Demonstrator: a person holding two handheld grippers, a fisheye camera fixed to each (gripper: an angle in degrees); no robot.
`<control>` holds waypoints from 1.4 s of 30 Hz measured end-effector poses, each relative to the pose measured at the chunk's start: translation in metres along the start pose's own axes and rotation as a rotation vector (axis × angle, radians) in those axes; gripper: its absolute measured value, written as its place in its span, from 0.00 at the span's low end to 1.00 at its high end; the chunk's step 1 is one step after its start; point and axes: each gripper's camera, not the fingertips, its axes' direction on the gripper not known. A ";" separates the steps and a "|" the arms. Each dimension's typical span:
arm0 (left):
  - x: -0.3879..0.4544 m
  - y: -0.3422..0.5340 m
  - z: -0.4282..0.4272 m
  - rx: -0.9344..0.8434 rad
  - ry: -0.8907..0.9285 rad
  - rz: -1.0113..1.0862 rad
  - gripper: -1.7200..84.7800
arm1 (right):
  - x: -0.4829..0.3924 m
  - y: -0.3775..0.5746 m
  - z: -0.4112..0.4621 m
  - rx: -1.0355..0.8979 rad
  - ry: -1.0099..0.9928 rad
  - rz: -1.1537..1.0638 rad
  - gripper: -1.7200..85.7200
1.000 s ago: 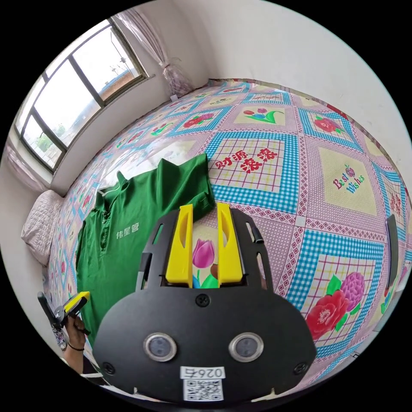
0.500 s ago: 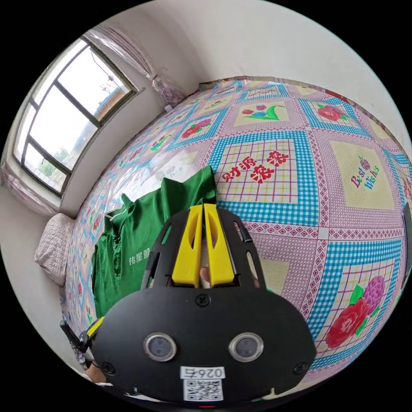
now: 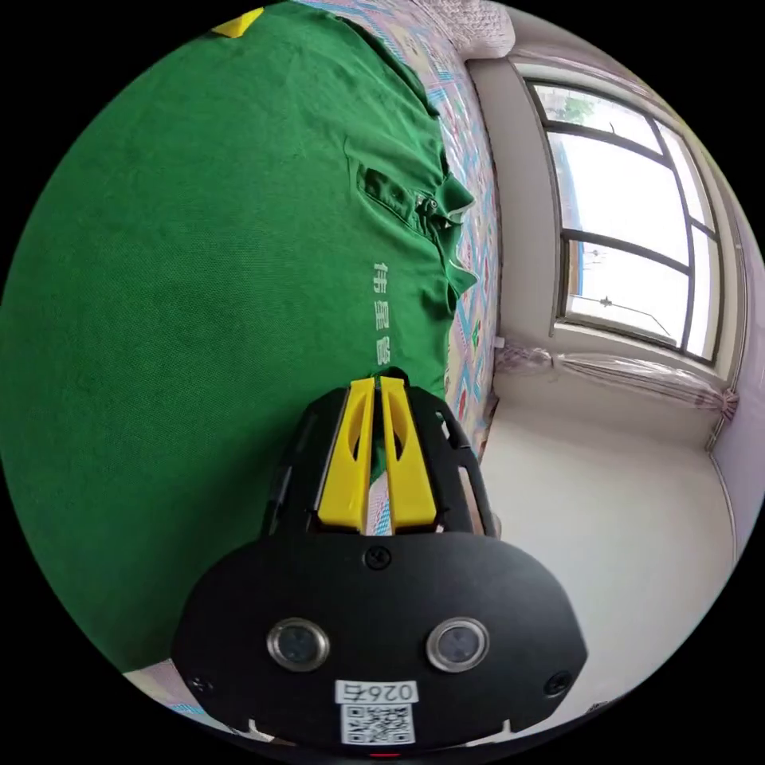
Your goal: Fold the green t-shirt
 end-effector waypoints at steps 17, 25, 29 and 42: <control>-0.035 0.008 -0.010 -0.001 0.047 -0.022 0.01 | 0.163 0.312 0.125 0.064 -0.763 1.400 0.05; -0.043 0.007 -0.014 -0.001 0.052 -0.024 0.01 | 0.164 0.345 0.200 -0.033 -0.934 1.400 0.02; -0.050 0.007 -0.015 -0.001 0.070 -0.033 0.01 | 0.194 0.367 0.188 0.016 -0.881 1.416 0.00; -0.060 0.001 -0.020 -0.001 0.087 -0.041 0.01 | 0.262 0.248 0.207 0.011 -1.125 0.998 0.15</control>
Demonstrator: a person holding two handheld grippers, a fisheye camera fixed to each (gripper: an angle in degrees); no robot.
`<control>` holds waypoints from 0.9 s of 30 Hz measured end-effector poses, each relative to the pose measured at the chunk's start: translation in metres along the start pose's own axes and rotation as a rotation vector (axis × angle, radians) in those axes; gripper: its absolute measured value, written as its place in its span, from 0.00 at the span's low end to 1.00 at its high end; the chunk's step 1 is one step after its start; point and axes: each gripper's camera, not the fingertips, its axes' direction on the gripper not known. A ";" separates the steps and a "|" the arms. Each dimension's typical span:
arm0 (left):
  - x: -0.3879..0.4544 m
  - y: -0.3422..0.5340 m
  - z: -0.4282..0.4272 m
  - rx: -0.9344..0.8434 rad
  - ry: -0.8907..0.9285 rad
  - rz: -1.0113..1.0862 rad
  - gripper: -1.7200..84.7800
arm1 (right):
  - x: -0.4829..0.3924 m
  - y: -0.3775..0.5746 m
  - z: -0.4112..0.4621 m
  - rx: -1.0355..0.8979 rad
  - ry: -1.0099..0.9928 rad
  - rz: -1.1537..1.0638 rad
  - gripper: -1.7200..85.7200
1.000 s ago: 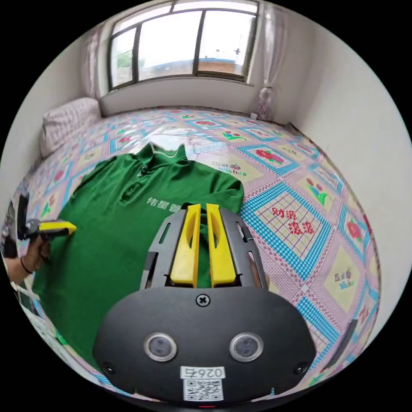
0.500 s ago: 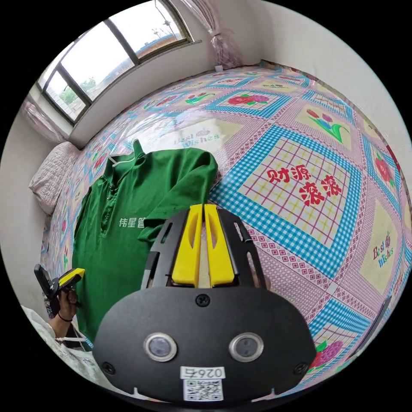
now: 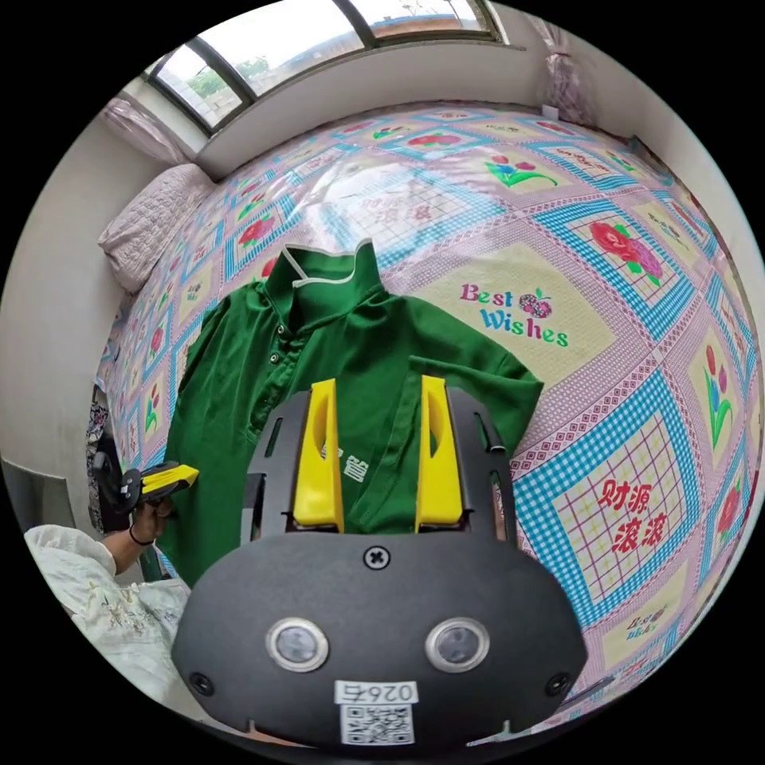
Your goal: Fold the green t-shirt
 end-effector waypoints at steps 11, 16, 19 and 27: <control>-0.012 -0.006 -0.003 0.000 0.059 -0.027 0.01 | -0.048 0.252 -0.157 0.781 -0.122 0.040 0.01; -0.007 -0.009 -0.003 -0.001 0.040 -0.019 0.01 | -0.093 0.346 -0.188 1.090 -0.137 0.034 0.01; -0.003 -0.010 -0.004 0.000 0.029 -0.014 0.01 | -0.136 0.333 -0.177 0.945 0.078 -0.071 0.01; 0.000 -0.014 -0.004 0.000 0.030 -0.014 0.01 | -0.201 0.274 0.021 0.323 0.598 -0.432 0.06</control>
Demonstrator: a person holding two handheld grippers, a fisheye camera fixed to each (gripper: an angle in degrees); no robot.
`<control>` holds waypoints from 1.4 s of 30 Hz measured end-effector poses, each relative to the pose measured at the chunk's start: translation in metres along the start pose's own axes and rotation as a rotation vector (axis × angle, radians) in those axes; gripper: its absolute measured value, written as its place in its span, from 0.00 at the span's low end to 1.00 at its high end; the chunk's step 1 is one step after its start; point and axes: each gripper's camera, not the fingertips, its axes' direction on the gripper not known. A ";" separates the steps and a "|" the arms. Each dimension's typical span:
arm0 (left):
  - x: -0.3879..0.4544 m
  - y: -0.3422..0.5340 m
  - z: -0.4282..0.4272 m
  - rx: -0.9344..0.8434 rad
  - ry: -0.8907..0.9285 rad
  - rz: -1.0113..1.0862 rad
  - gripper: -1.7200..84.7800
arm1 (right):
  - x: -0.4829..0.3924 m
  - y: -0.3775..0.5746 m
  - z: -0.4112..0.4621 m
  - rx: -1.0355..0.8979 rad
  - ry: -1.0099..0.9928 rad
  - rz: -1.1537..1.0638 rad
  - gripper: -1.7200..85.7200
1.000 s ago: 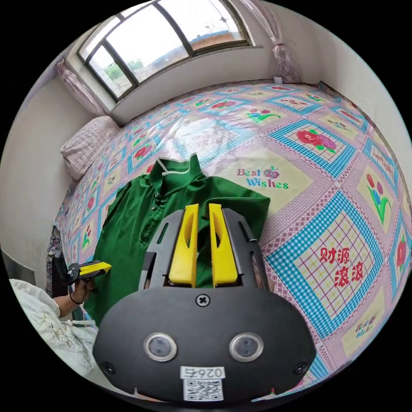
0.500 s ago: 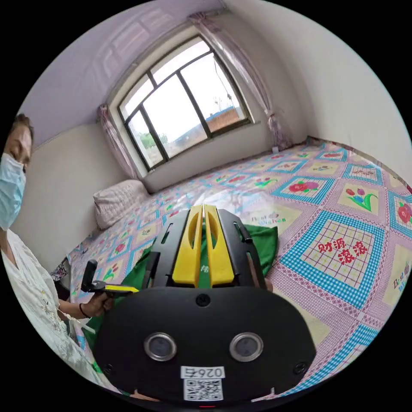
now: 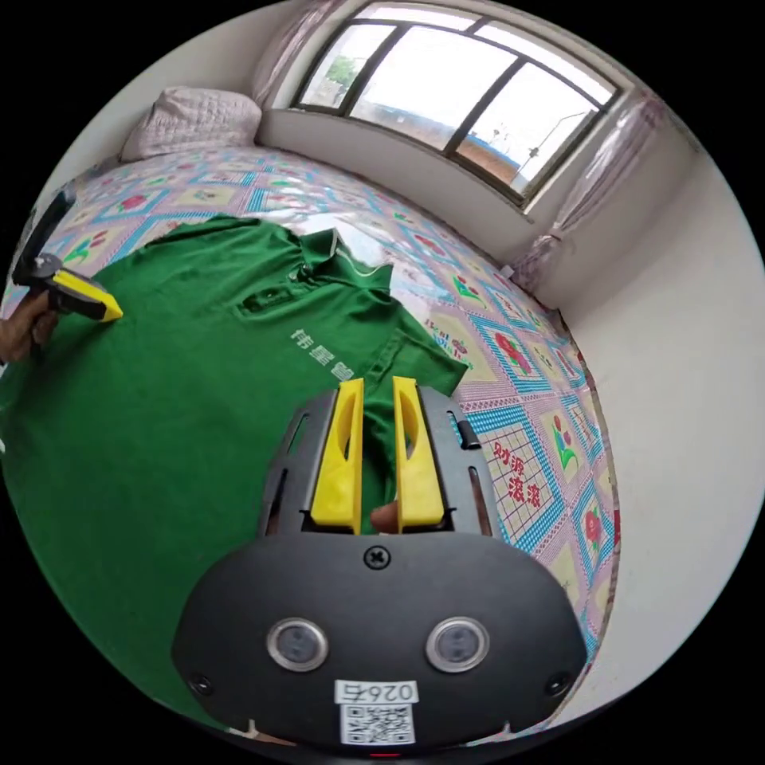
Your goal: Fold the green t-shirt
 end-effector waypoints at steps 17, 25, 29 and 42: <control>0.006 -0.008 -0.002 0.000 0.025 -0.012 0.01 | -0.073 -0.007 0.069 -0.036 -0.020 -0.164 0.01; 0.011 -0.011 -0.004 0.000 0.024 -0.011 0.01 | -0.018 -0.001 0.091 -0.094 -0.224 -0.006 0.11; 0.013 -0.013 -0.006 0.000 0.029 -0.013 0.01 | 0.054 0.004 0.080 0.012 -0.280 0.209 0.06; 0.016 -0.020 -0.012 -0.001 0.040 -0.019 0.01 | 0.283 0.014 0.238 -0.100 -0.414 0.830 0.05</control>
